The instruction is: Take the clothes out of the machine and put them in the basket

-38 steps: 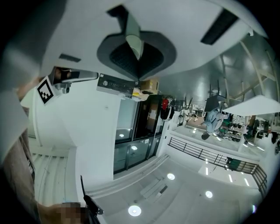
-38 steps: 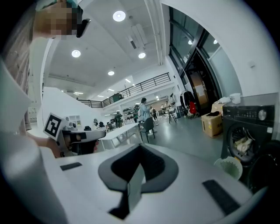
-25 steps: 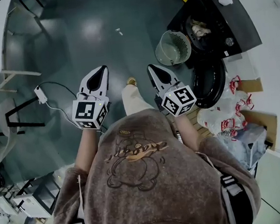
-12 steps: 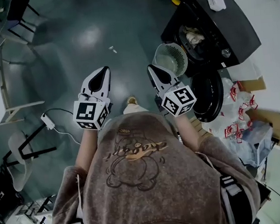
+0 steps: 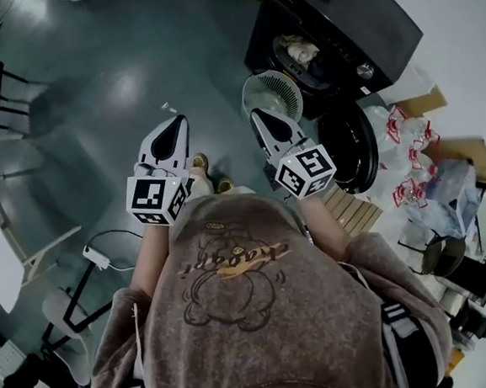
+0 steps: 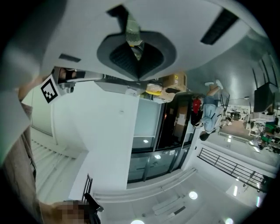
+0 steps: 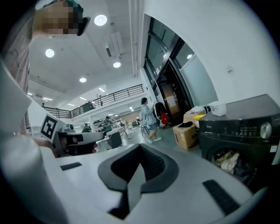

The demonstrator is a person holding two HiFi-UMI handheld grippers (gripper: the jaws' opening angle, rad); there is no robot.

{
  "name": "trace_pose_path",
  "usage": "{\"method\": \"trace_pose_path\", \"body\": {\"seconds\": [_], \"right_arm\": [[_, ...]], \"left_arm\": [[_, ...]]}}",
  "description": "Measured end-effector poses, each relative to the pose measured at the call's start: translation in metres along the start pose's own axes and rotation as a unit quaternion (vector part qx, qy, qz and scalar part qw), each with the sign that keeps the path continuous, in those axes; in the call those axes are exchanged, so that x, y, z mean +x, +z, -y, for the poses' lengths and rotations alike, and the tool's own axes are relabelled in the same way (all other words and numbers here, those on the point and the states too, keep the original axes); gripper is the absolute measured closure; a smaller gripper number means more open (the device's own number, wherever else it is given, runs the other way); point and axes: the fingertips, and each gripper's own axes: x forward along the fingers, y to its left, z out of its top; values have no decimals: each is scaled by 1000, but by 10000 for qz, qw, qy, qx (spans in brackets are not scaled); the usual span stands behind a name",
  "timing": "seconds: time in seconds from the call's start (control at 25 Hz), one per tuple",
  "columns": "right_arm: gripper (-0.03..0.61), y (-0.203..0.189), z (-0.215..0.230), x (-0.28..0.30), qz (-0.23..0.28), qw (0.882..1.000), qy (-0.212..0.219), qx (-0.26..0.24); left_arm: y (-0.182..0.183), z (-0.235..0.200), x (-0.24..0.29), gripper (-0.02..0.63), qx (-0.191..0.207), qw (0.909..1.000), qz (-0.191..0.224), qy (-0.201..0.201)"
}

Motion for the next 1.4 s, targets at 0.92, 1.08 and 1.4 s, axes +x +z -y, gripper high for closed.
{"method": "trace_pose_path", "body": {"seconds": [0.92, 1.08, 1.4], "right_arm": [[581, -1, 65, -85, 833, 9392, -3255, 702], [581, -3, 67, -99, 884, 9371, -3306, 689], [581, -16, 95, -106, 882, 9376, -3277, 752]], "left_arm": [[11, 72, 142, 611, 468, 9440, -466, -3233], [4, 94, 144, 611, 487, 9386, -542, -3373], [-13, 116, 166, 611, 610, 9354, -591, -3433]]}}
